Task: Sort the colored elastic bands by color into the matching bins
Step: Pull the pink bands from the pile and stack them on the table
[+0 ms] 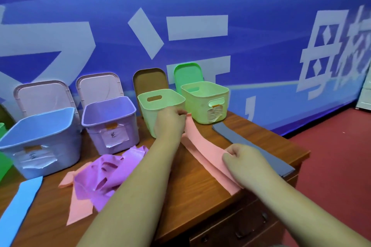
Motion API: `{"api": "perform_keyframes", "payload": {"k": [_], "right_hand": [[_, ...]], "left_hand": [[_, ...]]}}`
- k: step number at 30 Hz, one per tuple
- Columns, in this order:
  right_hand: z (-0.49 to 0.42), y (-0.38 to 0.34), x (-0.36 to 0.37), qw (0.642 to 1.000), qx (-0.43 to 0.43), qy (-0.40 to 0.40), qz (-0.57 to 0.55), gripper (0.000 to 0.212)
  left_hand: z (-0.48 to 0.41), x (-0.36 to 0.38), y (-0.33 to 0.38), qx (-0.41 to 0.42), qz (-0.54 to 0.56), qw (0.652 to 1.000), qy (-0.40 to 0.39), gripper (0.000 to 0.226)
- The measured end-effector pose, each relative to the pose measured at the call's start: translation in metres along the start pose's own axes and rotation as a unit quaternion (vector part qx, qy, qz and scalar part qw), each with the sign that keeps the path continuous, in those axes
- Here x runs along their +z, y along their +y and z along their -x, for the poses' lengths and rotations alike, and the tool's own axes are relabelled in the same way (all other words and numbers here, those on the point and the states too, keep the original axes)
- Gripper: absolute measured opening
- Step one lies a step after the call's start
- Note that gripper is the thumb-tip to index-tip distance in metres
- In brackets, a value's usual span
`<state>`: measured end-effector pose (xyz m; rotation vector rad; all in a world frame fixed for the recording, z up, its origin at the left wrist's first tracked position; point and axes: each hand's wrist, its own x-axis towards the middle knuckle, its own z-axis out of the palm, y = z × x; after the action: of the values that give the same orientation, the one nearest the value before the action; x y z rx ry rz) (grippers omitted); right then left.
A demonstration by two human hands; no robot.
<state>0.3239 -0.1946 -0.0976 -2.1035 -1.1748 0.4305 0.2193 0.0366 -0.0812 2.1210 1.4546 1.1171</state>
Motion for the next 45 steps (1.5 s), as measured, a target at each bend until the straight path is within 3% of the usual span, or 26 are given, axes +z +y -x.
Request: {"api": "perform_keyframes", "payload": {"k": [8, 12, 19, 35, 45], "right_hand": [[-0.022, 0.004, 0.005, 0.998, 0.011, 0.001, 0.062, 0.031], [-0.028, 0.002, 0.007, 0.993, 0.009, -0.038, 0.107, 0.026], [-0.025, -0.001, 0.010, 0.990, 0.029, -0.027, 0.137, 0.026], [-0.011, -0.011, 0.015, 0.981, 0.038, -0.060, 0.179, 0.029], [-0.001, -0.015, 0.007, 0.973, 0.028, -0.057, 0.221, 0.028]], "left_hand": [[0.008, 0.028, -0.023, -0.017, -0.068, 0.997, -0.017, 0.024], [0.004, 0.033, -0.027, -0.012, -0.084, 0.996, -0.019, 0.025], [0.006, 0.039, -0.029, 0.008, -0.153, 0.988, -0.029, 0.031], [0.006, 0.039, -0.034, 0.008, -0.183, 0.981, -0.070, 0.034], [0.009, 0.041, -0.035, 0.056, -0.241, 0.967, -0.067, 0.023]]}}
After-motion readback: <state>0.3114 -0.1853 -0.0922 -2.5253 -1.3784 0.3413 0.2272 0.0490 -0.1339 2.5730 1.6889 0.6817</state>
